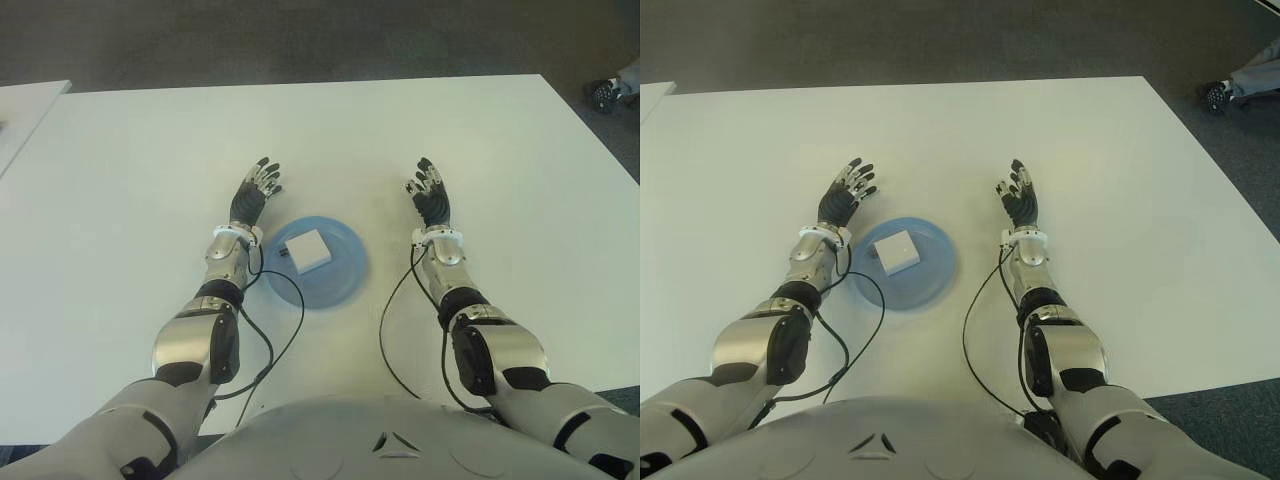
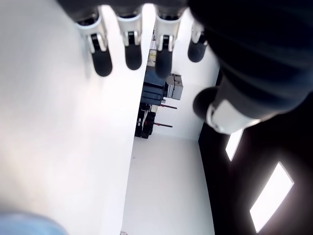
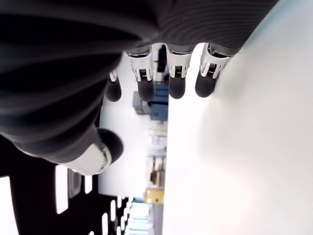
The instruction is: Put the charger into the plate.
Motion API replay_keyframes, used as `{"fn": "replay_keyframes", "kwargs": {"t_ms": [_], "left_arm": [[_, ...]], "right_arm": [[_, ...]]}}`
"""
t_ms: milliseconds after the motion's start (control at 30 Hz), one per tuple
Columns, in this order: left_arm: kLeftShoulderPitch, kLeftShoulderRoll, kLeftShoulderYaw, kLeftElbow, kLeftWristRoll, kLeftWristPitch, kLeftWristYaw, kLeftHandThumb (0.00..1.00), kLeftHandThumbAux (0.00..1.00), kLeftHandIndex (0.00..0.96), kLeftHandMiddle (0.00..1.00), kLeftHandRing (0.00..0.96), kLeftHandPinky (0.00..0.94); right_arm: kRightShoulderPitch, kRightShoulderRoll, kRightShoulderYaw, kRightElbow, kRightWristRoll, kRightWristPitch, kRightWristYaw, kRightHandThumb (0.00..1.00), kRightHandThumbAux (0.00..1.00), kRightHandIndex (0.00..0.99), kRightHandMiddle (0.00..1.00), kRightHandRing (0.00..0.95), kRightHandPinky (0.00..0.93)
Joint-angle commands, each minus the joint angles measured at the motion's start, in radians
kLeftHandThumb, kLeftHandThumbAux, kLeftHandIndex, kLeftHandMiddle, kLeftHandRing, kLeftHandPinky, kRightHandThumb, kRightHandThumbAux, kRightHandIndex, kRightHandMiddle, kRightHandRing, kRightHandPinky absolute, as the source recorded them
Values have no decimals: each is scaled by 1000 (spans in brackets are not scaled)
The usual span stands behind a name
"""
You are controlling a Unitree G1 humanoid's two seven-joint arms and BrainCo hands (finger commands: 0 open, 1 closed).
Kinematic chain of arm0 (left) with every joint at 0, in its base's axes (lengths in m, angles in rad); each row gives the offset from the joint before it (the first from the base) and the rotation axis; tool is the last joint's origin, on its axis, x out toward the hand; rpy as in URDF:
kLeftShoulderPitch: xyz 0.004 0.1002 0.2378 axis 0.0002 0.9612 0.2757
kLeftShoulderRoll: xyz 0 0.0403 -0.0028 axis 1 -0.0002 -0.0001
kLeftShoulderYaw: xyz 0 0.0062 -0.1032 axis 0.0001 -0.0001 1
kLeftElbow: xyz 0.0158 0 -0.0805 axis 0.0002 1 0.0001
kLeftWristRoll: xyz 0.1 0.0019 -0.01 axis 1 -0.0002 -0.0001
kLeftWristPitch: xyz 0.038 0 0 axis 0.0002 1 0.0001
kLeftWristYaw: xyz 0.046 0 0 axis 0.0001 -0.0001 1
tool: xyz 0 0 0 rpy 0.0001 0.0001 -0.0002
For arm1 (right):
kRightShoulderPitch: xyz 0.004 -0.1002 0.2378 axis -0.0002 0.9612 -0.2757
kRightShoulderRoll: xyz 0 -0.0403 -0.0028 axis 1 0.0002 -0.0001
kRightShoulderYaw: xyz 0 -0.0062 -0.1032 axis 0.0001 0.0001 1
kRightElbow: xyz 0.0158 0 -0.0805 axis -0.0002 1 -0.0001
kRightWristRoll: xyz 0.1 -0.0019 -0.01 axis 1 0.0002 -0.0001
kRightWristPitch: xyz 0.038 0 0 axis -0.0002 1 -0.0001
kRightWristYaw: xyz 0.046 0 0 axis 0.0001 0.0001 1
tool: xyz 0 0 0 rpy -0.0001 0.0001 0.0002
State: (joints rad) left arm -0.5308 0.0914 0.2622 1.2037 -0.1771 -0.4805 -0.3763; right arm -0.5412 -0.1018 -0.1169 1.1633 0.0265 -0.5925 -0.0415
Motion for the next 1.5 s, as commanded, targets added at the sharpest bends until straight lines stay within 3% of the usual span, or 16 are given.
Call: {"fn": "replay_keyframes", "kwargs": {"t_ms": [33, 367, 667, 1167, 1500], "left_arm": [[50, -1, -1, 33, 4, 36, -12, 44, 604, 55, 143, 108, 74], [54, -3, 3, 28, 0, 35, -17, 48, 584, 66, 138, 107, 84], [60, -2, 7, 23, -6, 37, -23, 45, 572, 69, 139, 110, 86], [78, 11, 6, 14, -1, -2, -31, 69, 553, 45, 113, 97, 100], [86, 30, 4, 13, 0, -33, -42, 73, 561, 27, 91, 80, 84]], "right_arm": [[6, 9, -11, 38, 9, 41, 35, 47, 739, 4, 5, 0, 0], [19, -52, -3, 90, -15, 101, 135, 18, 796, 2, 0, 0, 2], [22, -48, -4, 107, -18, 130, 140, 45, 760, 0, 0, 0, 0], [78, -39, -36, 129, 3, 127, 193, 60, 837, 0, 0, 0, 10], [88, -39, -32, 127, -9, 121, 200, 67, 820, 0, 0, 0, 0]]}}
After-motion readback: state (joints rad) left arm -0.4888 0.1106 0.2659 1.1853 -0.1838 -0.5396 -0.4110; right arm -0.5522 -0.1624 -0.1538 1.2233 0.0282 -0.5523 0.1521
